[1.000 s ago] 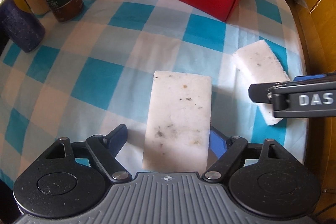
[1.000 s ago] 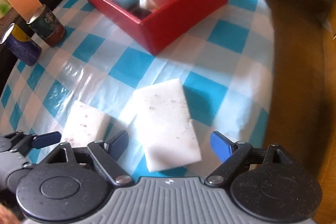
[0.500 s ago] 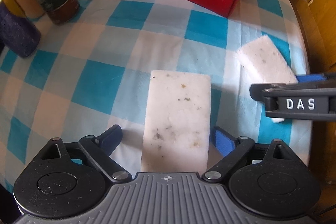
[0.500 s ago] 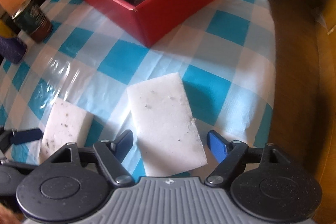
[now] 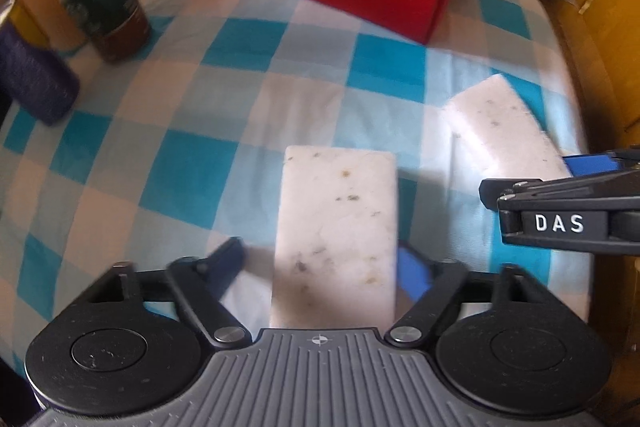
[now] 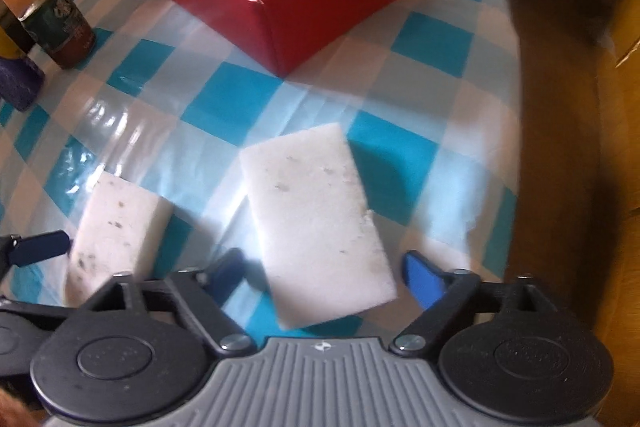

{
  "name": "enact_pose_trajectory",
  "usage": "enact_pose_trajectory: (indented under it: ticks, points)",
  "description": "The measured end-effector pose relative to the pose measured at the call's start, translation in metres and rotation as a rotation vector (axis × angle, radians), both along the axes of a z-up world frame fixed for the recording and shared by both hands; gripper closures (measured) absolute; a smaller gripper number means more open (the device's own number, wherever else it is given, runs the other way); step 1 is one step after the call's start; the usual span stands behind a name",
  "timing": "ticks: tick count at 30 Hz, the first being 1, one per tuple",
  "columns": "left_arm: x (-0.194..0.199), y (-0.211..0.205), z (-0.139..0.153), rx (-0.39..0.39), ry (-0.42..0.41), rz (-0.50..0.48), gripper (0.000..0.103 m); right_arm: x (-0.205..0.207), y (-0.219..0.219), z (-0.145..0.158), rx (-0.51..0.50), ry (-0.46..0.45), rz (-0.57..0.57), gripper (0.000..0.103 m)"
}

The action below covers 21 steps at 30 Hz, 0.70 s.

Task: Organize soft objects
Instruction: 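Close the right gripper on the other white sponge while the left holds its sponge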

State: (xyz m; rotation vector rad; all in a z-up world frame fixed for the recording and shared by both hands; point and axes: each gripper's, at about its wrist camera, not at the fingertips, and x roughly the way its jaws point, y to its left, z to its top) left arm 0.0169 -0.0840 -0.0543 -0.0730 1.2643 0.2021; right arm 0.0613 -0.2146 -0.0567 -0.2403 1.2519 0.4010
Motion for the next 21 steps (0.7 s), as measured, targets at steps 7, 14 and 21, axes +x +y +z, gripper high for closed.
enact_pose_trajectory:
  ticks: [7,14,21]
  points:
    - [-0.003,0.008,0.005,-0.020,0.010,0.004,0.045,-0.008,-0.008,0.006,0.037,-0.005,-0.044,0.068]
    - [-0.005,0.019,0.013,-0.053,0.000,0.008,0.045,-0.014,-0.010,0.019,0.137,0.011,-0.084,0.070]
    - [-0.004,0.034,0.022,-0.046,-0.022,0.002,0.045,-0.023,0.003,0.024,0.143,0.011,-0.069,0.070]
